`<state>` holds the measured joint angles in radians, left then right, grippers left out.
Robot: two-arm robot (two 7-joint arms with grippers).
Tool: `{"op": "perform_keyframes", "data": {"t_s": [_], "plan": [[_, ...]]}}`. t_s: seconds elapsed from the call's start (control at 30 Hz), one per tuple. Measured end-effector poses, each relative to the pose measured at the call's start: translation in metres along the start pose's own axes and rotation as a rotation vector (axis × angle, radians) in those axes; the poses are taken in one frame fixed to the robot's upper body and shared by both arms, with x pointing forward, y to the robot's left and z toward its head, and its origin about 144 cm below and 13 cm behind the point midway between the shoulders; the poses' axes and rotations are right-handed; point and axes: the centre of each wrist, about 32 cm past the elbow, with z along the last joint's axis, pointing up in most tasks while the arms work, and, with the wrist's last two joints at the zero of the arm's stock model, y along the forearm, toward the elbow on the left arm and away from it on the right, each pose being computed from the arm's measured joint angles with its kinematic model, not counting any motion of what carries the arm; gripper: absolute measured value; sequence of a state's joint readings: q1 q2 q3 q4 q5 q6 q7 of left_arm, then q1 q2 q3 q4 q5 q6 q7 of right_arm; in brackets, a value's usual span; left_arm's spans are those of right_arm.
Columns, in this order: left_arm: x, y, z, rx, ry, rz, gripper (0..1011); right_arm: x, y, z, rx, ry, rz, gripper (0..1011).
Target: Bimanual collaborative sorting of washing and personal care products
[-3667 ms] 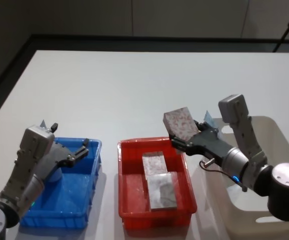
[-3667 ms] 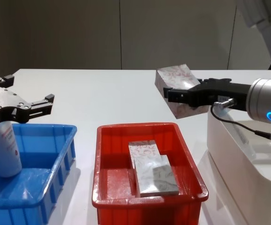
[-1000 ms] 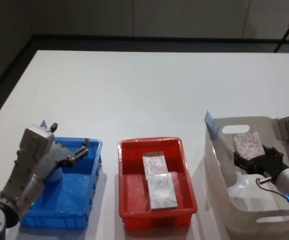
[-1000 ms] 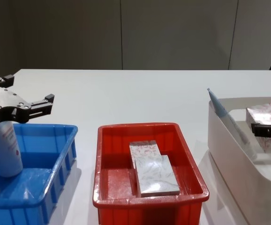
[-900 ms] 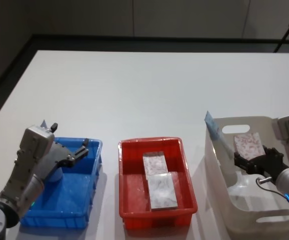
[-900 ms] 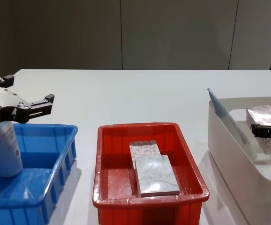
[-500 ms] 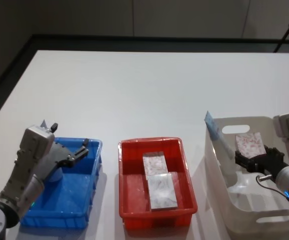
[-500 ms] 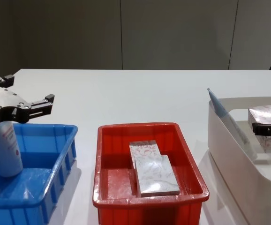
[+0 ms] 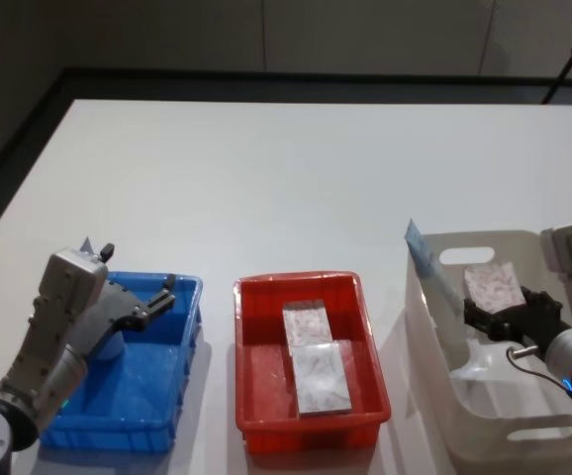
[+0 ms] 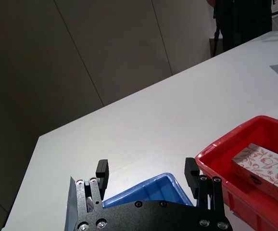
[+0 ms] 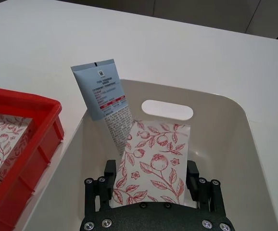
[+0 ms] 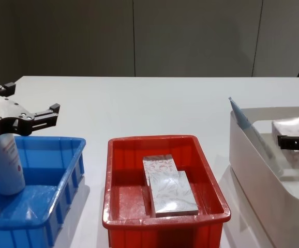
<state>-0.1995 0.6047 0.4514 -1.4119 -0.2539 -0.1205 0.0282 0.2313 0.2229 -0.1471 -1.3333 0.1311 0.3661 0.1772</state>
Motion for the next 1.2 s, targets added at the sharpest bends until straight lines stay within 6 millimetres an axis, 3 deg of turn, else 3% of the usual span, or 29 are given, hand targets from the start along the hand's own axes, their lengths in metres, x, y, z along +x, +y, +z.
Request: {"op": "perform_keyframes", "data": {"t_s": [0.2, 1.2], "plan": [[0.0000, 0.0000, 0.0000, 0.000, 0.000, 0.000, 1002, -0.0001, -0.0001, -0.0001, 0.001, 0.000, 0.001, 1001], [0.0000, 0.0000, 0.0000, 0.000, 0.000, 0.000, 1002, -0.0007, -0.0025, -0.0005, 0.034, -0.026, 0.005, 1003]]}}
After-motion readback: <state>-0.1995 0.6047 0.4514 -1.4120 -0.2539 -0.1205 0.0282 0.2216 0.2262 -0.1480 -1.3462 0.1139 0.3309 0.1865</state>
